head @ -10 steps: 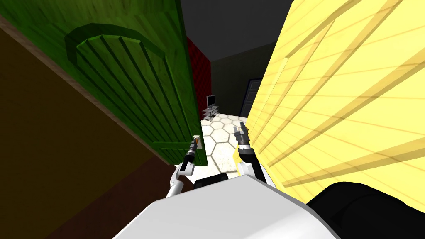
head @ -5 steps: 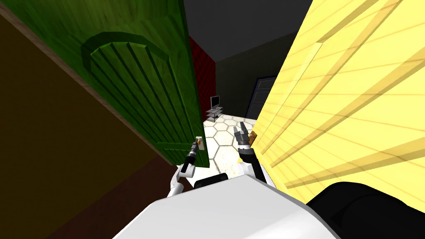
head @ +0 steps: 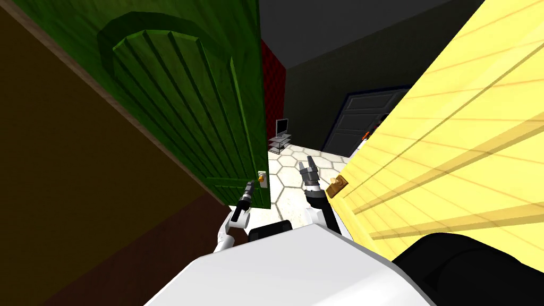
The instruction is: Push the door open
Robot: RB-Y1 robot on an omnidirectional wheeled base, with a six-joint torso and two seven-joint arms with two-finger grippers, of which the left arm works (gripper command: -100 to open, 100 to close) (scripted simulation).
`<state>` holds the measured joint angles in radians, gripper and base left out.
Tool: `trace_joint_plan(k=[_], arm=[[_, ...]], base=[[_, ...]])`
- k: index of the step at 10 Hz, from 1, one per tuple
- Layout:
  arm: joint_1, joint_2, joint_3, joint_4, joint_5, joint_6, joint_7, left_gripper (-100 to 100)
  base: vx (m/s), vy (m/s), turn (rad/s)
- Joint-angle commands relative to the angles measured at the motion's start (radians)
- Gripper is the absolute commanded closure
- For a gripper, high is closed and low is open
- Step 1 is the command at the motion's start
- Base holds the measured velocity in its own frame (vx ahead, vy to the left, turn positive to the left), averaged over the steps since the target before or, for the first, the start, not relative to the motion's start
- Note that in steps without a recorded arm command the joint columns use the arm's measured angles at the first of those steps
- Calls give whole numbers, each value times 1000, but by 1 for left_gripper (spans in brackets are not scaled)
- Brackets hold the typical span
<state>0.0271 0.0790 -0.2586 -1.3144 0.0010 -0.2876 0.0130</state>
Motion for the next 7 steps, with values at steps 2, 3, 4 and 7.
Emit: trace_joint_plan(k=[2,3,4,7], arm=[[12,-9,-10,-16,0,5,0,-100],[19,-18,-16,-26,0,8,-1,-100],[26,-28,-22,-35,1,11,-1,-100],[19,-32,-19,-24,-1,4,-6,-100]], base=[[-252,-1,-5],[-268,-14,5],[-279,-27,5],[-104,-8,-7]])
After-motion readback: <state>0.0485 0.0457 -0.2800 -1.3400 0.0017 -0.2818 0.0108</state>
